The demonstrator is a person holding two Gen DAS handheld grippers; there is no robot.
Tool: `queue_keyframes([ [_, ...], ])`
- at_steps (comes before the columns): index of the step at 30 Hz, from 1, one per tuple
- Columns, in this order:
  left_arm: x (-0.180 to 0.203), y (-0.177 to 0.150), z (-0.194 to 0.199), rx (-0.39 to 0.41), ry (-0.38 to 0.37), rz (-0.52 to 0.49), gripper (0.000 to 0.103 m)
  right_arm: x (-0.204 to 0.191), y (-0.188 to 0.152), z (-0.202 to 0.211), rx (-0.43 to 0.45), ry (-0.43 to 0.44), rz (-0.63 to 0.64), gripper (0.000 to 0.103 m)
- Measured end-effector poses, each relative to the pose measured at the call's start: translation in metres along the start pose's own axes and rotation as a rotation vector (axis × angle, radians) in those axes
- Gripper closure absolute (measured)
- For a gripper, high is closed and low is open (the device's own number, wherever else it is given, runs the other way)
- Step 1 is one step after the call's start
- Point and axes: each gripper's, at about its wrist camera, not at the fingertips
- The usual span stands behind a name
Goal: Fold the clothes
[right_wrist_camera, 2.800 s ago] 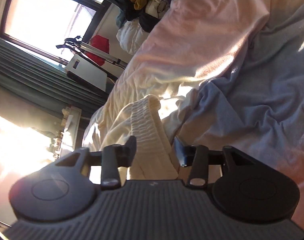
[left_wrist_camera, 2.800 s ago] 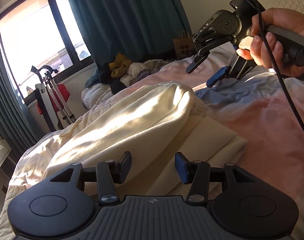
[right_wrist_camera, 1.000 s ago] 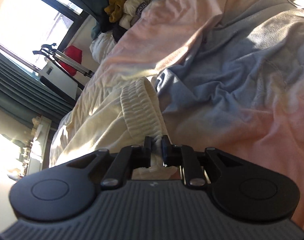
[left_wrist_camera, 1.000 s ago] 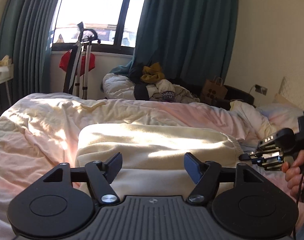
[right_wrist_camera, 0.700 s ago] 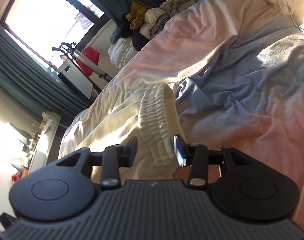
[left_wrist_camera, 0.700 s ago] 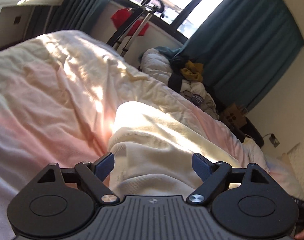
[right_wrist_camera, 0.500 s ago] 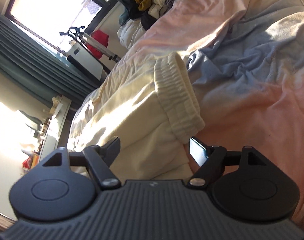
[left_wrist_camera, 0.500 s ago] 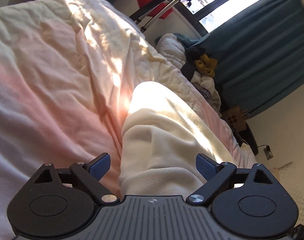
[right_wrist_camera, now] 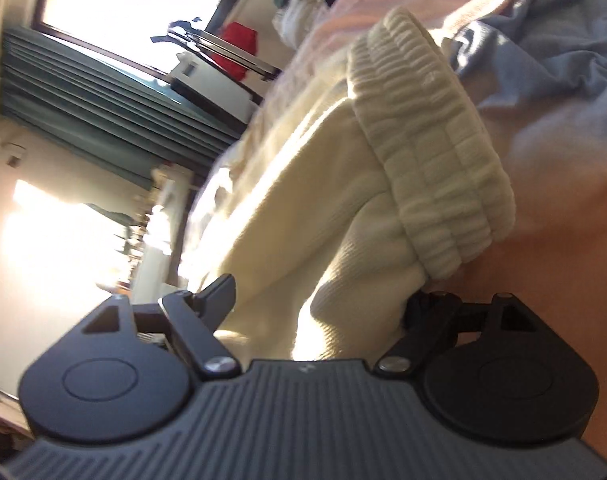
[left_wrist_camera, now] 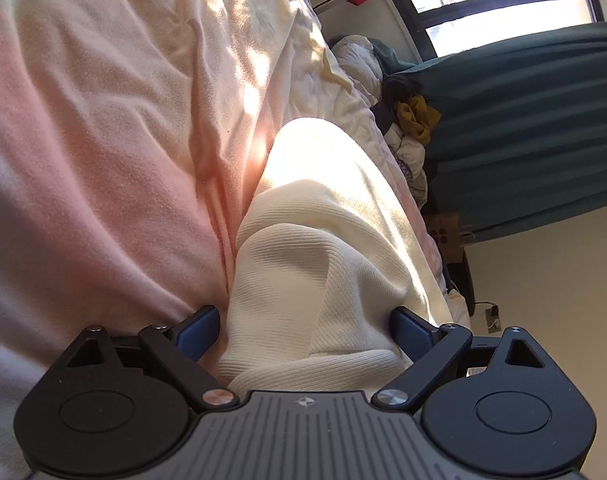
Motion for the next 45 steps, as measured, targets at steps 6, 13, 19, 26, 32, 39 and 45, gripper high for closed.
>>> queue_keyframes([
  [6,-0.003,0.001,-0.011,-0.021,-0.030,0.005,0.021,0.022,0.008,-0.008,0.013,0.038,-0.152,0.019],
  [13,0.007,-0.006,-0.003,0.030,0.017,-0.021,0.054,0.036,0.009,-0.012,0.026,-0.051,-0.211,0.064],
  [19,0.017,-0.007,0.011,0.089,-0.022,0.030,0.063,0.023,0.002,0.008,0.064,0.029,-0.205,0.075],
  [26,0.044,-0.016,0.042,0.160,-0.041,0.068,0.063,0.003,-0.013,0.052,0.087,0.153,-0.188,0.076],
  [32,0.085,-0.024,0.060,0.159,-0.082,0.037,0.063,-0.018,-0.013,0.089,0.132,0.176,-0.120,0.076],
  [39,0.141,-0.054,0.065,0.119,-0.127,-0.036,0.063,-0.017,-0.004,0.149,0.200,0.214,-0.124,0.077],
  [45,0.230,-0.095,0.006,0.032,-0.240,-0.120,0.063,-0.002,0.023,0.240,0.345,0.232,-0.120,0.077],
])
Point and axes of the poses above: each gripper's, at about its wrist camera, not at the fingertips, and z roughly against the way its jaws point, x to its right, y to its top, and after that the axes turned 11 degrees about -z, right-handed
